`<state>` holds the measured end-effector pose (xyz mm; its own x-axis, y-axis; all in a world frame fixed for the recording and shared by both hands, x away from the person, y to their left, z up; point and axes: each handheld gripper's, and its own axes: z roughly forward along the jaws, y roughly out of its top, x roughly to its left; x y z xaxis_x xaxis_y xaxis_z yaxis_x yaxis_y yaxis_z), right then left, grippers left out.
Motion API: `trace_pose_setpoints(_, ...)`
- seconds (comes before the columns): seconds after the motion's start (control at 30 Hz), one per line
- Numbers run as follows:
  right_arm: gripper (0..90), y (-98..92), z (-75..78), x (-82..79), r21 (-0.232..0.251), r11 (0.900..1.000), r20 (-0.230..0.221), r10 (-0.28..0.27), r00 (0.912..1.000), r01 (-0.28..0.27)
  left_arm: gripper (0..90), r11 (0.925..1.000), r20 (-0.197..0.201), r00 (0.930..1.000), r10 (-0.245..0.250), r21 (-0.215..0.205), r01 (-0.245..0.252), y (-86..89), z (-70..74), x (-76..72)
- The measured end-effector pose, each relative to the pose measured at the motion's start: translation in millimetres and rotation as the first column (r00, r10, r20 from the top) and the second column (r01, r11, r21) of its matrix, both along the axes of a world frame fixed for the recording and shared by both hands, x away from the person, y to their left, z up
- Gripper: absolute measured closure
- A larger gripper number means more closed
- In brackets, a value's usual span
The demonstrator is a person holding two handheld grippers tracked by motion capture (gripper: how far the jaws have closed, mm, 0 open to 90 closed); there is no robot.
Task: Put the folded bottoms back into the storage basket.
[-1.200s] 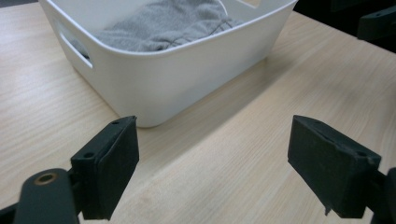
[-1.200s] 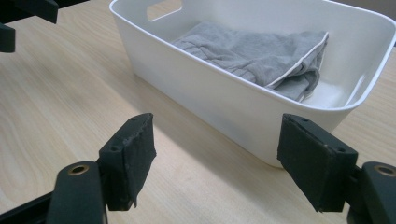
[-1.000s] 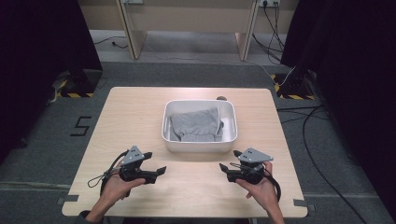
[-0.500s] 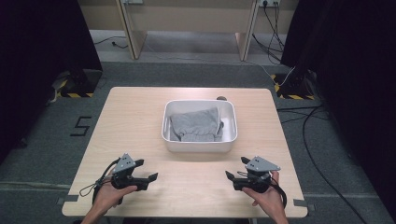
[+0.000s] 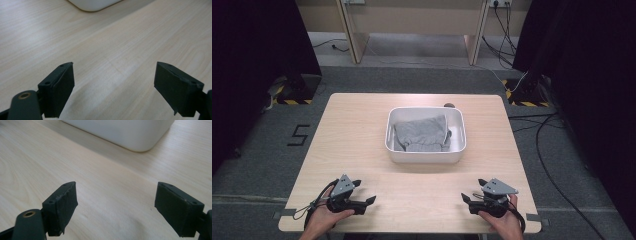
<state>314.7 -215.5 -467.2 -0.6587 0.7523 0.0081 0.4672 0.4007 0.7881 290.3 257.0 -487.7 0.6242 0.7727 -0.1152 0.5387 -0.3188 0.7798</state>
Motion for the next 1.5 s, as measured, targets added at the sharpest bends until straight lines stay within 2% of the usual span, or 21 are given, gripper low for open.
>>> trace_pose_setpoints(0.27, 18.2, -9.8, -8.6, -12.0, -0.025, 0.999, -0.052, -0.037, 0.9980, 0.036, 16.2, 0.9997, -0.020, 0.9997, 0.016, 0.019, -0.015, 3.3, -7.2, -9.9)
trace_pose_setpoints(0.4, 18.5, -14.7, -12.9, -15.4, -0.034, 0.998, -0.069, -0.055, 0.9961, 0.052, 16.2, 0.9995, -0.049, 0.9984, 0.029, 0.017, -0.028, 4.6, -9.2, -13.8)
trace_pose_setpoints(0.5, 18.7, -17.9, -15.5, -19.4, -0.041, 0.997, -0.086, -0.075, 0.9934, 0.072, 14.8, 0.9994, -0.036, 0.9988, 0.032, 0.013, -0.032, 4.8, -11.9, -17.8)
trace_pose_setpoints(0.63, 18.7, -19.5, -17.1, -21.9, -0.048, 0.996, -0.090, -0.074, 0.9932, 0.070, 14.8, 0.9994, -0.022, 0.9993, 0.032, 0.014, -0.031, 5.4, -13.2, -20.5)
trace_pose_setpoints(0.67, 18.2, -20.6, -19.3, -24.8, -0.062, 0.996, -0.084, -0.073, 0.9938, 0.067, 14.5, 0.9994, -0.016, 0.9994, 0.030, 0.019, -0.030, 4.9, -13.7, -21.4)
trace_pose_setpoints(0.77, 17.8, -22.4, -20.3, -26.9, -0.061, 0.996, -0.074, -0.071, 0.9947, 0.067, 14.4, 0.9992, -0.010, 0.9995, 0.032, 0.027, -0.031, 3.9, -14.0, -22.1)
trace_pose_setpoints(0.97, 14.5, -26.0, -26.9, -32.8, -0.021, 0.997, -0.028, -0.074, 0.9969, 0.073, 14.0, 0.9988, -0.003, 0.9995, 0.031, 0.038, -0.030, 2.6, -14.3, -22.7)
trace_pose_setpoints(1.17, 14.4, -26.7, -29.4, -35.0, -0.002, 0.997, -0.013, -0.078, 0.9969, 0.078, 13.9, 0.9988, -0.002, 0.9995, 0.031, 0.037, -0.031, 2.6, -14.5, -22.8)
trace_pose_setpoints(1.27, 14.4, -27.1, -29.3, -35.0, -0.005, 0.997, -0.010, -0.076, 0.9970, 0.076, 13.7, 0.9983, 0.002, 0.9996, 0.029, 0.050, -0.029, 1.7, -14.5, -23.3)
trace_pose_setpoints(1.5, 14.4, -27.3, -29.5, -35.2, -0.003, 0.997, -0.010, -0.075, 0.9971, 0.075, 13.5, 0.9983, 0.002, 0.9996, 0.028, 0.050, -0.028, 1.6, -14.5, -23.3)
